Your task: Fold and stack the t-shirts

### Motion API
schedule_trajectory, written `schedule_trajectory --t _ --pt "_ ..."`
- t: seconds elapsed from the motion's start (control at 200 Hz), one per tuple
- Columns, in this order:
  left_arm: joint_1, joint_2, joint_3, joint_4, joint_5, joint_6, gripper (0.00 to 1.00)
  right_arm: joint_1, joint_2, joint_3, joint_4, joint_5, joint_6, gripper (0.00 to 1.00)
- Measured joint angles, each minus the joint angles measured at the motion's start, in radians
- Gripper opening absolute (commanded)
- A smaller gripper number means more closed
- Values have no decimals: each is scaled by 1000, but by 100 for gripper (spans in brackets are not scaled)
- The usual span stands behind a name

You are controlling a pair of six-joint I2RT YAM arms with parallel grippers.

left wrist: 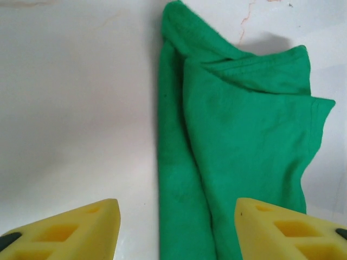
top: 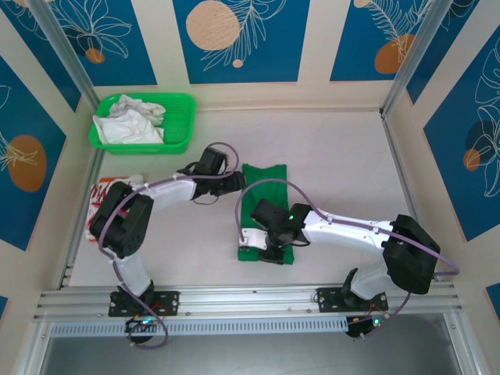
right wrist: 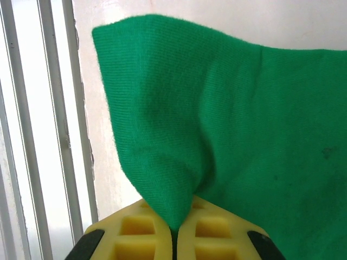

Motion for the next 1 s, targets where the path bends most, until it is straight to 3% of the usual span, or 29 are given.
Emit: schedule_trajectory --t 0.165,0.47,1.0 --pt "-8 96 124 -94 -24 -37 45 -16 -13 -6 2 -23 6 0" --pt "-6 188 172 -151 4 -92 24 -41 -34 -16 5 -45 13 0" --pt "-7 246 231 -151 43 -98 22 -55 -34 -27 10 -54 19 0"
